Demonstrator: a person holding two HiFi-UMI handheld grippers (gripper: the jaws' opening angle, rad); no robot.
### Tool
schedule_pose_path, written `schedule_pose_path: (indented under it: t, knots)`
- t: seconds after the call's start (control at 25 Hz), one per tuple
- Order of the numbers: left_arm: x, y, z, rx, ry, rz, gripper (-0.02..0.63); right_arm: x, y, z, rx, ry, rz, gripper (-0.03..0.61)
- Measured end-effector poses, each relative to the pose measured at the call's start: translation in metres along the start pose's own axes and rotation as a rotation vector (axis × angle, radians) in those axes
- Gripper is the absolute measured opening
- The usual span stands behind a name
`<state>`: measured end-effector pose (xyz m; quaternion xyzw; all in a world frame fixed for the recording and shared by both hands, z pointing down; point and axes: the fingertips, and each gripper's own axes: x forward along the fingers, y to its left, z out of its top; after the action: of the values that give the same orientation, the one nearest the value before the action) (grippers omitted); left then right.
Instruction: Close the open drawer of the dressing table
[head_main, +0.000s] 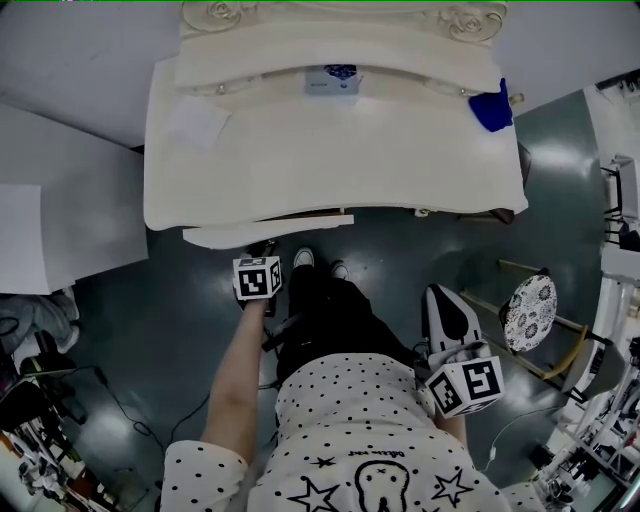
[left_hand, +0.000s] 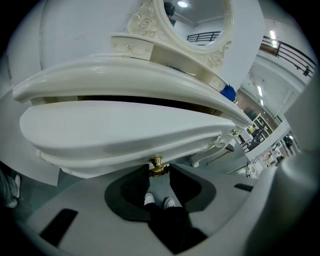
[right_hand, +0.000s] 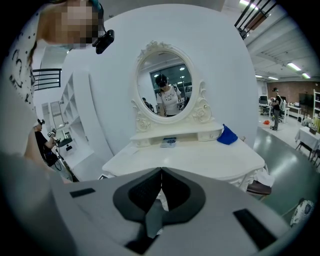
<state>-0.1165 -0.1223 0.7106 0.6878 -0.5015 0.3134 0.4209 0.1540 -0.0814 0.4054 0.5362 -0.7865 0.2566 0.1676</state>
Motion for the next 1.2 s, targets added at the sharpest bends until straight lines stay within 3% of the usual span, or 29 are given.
schedule_pose_path:
  t: [1.2]
  knots:
    - [0.02, 0.012, 0.047, 0.029, -0.049, 0.01, 0.137, 0.01, -0.003, 0.018, 0.007, -0.02, -0.078, 0.009]
